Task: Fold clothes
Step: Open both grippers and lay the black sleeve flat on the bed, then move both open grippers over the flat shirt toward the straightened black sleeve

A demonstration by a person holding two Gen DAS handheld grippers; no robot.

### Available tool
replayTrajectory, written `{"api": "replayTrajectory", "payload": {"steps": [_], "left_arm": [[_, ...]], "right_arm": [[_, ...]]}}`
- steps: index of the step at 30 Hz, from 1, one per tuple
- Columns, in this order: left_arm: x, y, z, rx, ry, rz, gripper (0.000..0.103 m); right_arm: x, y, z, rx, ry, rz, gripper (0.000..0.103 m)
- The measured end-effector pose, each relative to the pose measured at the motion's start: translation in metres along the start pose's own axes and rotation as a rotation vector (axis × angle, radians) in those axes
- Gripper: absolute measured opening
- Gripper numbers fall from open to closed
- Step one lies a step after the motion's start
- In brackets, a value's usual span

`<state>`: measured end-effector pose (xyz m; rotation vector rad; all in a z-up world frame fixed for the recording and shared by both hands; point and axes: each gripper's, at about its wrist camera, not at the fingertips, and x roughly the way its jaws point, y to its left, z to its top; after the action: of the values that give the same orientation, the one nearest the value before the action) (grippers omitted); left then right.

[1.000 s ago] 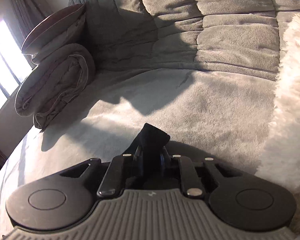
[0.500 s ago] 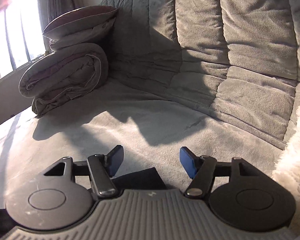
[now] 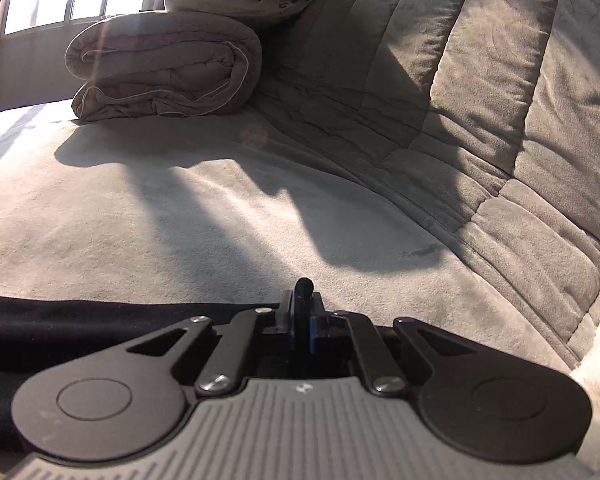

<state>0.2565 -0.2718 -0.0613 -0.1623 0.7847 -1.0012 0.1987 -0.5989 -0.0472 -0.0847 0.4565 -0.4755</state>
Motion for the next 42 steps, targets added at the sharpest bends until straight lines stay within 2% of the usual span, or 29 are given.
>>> {"api": "replayTrajectory", "payload": {"steps": [4,6,7,8,10,12,15,17,19,22,27,29,33,37,42], "left_arm": [[0.004,0.000,-0.001,0.010,0.022,-0.006,0.034],[0.005,-0.005,-0.004,0.036,0.026,-0.005,0.036],[0.004,-0.006,-0.003,0.039,0.026,-0.007,0.039],[0.003,-0.006,-0.003,0.035,0.023,-0.015,0.041],[0.002,-0.004,-0.003,0.025,0.019,-0.023,0.041],[0.003,-0.002,-0.003,0.014,0.017,-0.023,0.041],[0.008,-0.005,-0.004,0.010,0.010,0.002,0.041],[0.006,-0.011,-0.002,0.009,-0.002,0.031,0.041],[-0.002,-0.015,-0.003,-0.016,-0.015,0.055,0.041],[-0.026,-0.020,-0.010,-0.049,-0.030,0.057,0.042],[-0.095,-0.026,-0.028,-0.076,-0.058,0.187,0.046],[-0.125,-0.027,-0.034,-0.089,-0.077,0.232,0.051],[-0.192,-0.030,-0.049,-0.085,-0.090,0.321,0.057],[-0.249,-0.037,-0.066,-0.053,-0.105,0.401,0.065],[-0.311,-0.042,-0.091,-0.039,-0.101,0.460,0.079]], "right_arm": [[0.012,0.001,0.002,0.009,-0.028,-0.039,0.005],[0.022,0.005,0.000,-0.011,0.029,-0.052,0.006],[0.020,0.006,0.001,-0.019,0.025,-0.059,0.012],[0.015,0.006,0.003,-0.020,0.009,-0.076,0.030],[0.005,0.003,0.006,-0.003,0.007,-0.104,0.057],[-0.007,-0.003,0.012,0.042,-0.009,-0.072,0.057],[-0.026,-0.011,0.027,0.155,-0.037,0.085,0.057],[-0.031,-0.004,0.031,0.196,-0.031,0.157,0.057],[-0.033,0.011,0.031,0.209,0.010,0.169,0.057],[-0.048,0.034,0.028,0.156,0.047,0.180,0.057],[-0.091,0.048,0.029,0.130,0.075,0.245,0.061],[-0.111,0.051,0.032,0.125,0.072,0.265,0.069],[-0.159,0.059,0.038,0.114,0.061,0.273,0.070],[-0.205,0.062,0.041,0.179,0.068,0.298,0.073],[-0.259,0.083,0.022,0.205,0.126,0.338,0.075]]}}
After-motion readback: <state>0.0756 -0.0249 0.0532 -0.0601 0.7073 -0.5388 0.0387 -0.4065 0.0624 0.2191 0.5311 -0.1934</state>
